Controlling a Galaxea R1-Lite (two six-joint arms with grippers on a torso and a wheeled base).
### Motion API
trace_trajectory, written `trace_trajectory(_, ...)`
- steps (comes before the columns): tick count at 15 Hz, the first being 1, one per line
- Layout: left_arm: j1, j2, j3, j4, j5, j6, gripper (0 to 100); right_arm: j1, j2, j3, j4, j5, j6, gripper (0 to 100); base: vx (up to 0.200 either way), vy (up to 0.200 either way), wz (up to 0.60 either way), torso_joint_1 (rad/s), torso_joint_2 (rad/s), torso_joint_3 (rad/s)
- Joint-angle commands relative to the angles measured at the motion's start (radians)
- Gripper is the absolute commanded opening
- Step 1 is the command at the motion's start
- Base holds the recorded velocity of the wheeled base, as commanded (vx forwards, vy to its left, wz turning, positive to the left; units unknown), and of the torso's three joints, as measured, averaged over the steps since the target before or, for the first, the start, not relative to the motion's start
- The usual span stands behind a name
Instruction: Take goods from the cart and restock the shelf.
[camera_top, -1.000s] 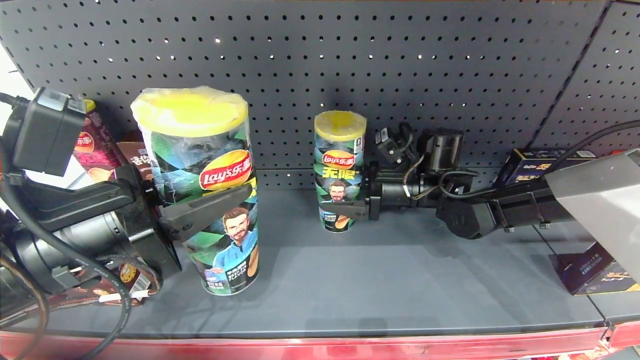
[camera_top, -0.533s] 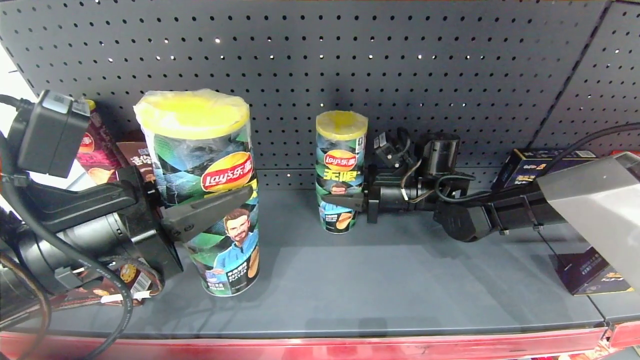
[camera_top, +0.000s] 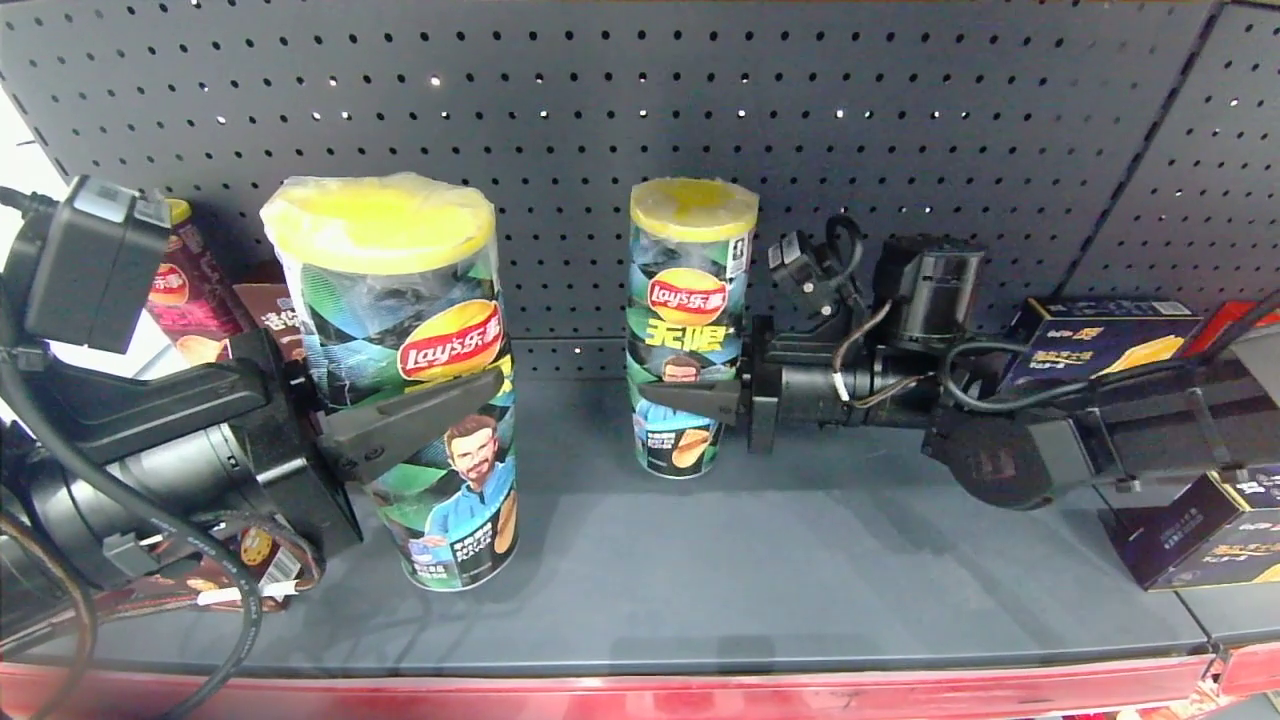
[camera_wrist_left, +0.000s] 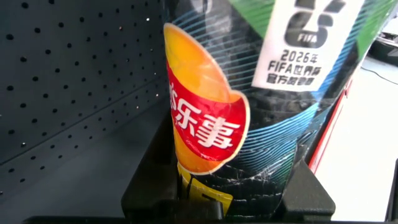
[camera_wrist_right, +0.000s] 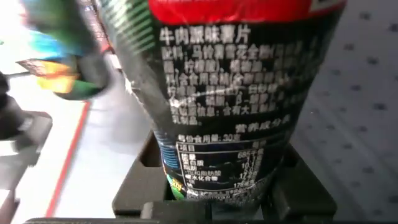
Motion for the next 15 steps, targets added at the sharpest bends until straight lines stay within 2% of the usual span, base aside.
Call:
trace_trajectory(1,-0.001,-0.002,0.001,0.000,0.001,0.000,0,0.071,-0.139,0.160,-0.041,-0.054,0.002,0,0.000,0.000,0.00,0.000,0.00,0.000)
trace_trajectory(7,-0.001,-0.002,0.001,0.000,-0.001,0.000,0,0.097,-0.191,0.458,-0.252,-0.068,-0.001,0,0.000,0.000,0.00,0.000,0.00,0.000)
trace_trajectory(9,-0.001,-0.002,0.001,0.000,-0.001,0.000,0,0.092,-0.174,0.495,-0.287,-0.068,-0.001,0,0.000,0.000,0.00,0.000,0.00,0.000)
trace_trajectory(15,-0.001,-0.002,0.003,0.000,0.002,0.000,0,0.069,-0.125,0.495,-0.299,-0.056,-0.007,0,0.000,0.000,0.00,0.000,0.00,0.000)
